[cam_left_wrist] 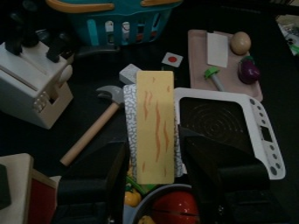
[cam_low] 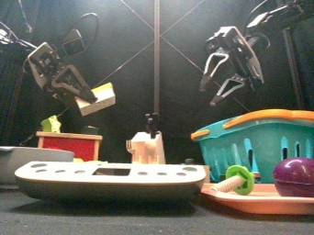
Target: Deconstruct egg sushi
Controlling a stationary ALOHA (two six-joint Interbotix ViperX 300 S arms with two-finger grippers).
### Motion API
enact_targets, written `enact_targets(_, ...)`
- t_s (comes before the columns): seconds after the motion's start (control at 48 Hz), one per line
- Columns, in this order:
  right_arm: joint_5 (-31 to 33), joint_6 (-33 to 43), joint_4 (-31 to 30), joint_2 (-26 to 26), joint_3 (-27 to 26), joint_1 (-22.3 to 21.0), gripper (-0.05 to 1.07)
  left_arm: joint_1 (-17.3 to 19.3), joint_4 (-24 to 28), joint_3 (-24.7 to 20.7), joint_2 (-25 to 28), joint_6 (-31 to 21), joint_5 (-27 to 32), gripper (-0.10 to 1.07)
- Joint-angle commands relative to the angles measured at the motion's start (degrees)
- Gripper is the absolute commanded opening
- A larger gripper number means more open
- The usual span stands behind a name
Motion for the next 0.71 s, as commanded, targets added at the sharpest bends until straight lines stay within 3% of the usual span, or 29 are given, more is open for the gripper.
enact_targets(0.0,-2.7,-0.2,-4.2,-0.8,-0.5,-0.1,0.85,-0.4,0.2,-1.4,0.4,0.1,-0.7,0.70)
enact_targets(0.125,-10.7,0.3,-13.8,0.3,-1.0,-0.1,0.85,-2.9,1.1,-3.3,3.2,0.3,-1.2,0.70)
enact_targets(0.292,-18.5,0.4,-21.5,4.2,-3.0,-0.1,0.85,-4.1,3.0,-7.6,8.1,0.8,-2.7,0.70)
enact_targets(0.458,-18.6,-0.1,-25.1,9.4,-7.2,-0.1,0.85,-4.2,3.2,-9.9,11.9,0.8,-5.1,0.70)
enact_targets(0.688,-18.6,-0.1,-32.7,15.0,-13.2,0.3,0.85,-4.1,3.2,-11.0,12.7,0.9,-6.8,0.70)
